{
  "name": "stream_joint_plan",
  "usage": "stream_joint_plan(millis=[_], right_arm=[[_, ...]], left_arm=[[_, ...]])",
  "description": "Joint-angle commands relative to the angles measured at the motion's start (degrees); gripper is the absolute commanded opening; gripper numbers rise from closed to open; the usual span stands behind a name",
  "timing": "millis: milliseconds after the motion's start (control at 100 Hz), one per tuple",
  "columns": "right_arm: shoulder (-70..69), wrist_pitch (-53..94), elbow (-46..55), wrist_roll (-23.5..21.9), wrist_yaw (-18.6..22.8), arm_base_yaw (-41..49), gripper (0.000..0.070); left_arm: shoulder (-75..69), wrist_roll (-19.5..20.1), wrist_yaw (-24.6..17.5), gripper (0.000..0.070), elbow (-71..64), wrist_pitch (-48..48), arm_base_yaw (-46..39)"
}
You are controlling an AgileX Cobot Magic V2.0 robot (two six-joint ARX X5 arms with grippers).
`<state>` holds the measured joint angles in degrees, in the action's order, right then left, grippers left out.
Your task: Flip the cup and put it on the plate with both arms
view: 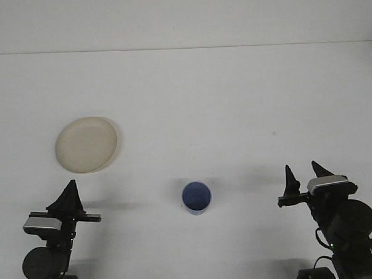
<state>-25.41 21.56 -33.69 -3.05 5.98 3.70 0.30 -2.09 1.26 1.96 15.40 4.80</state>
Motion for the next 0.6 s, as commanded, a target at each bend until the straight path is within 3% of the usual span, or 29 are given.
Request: stream_joint_plan(millis=[0, 450, 590], right_arm=[[-0.1, -0.5, -0.5, 0.1, 0.0, 0.1, 0.0467], [-0.1, -0.5, -0.5, 0.1, 0.0, 0.1, 0.0467], [-0.1, -0.5, -0.5, 0.1, 0.0, 0.1, 0.0467]], left_arm=[[-0.1, -0.1, 0.0, 0.0011, -1.1, 0.5, 0.1], [-0.1, -0.5, 0.0, 0.0011, -1.1, 0.6, 0.1], [-0.1, -3.8, 0.0, 0.0011, -0.4, 0.3, 0.1]])
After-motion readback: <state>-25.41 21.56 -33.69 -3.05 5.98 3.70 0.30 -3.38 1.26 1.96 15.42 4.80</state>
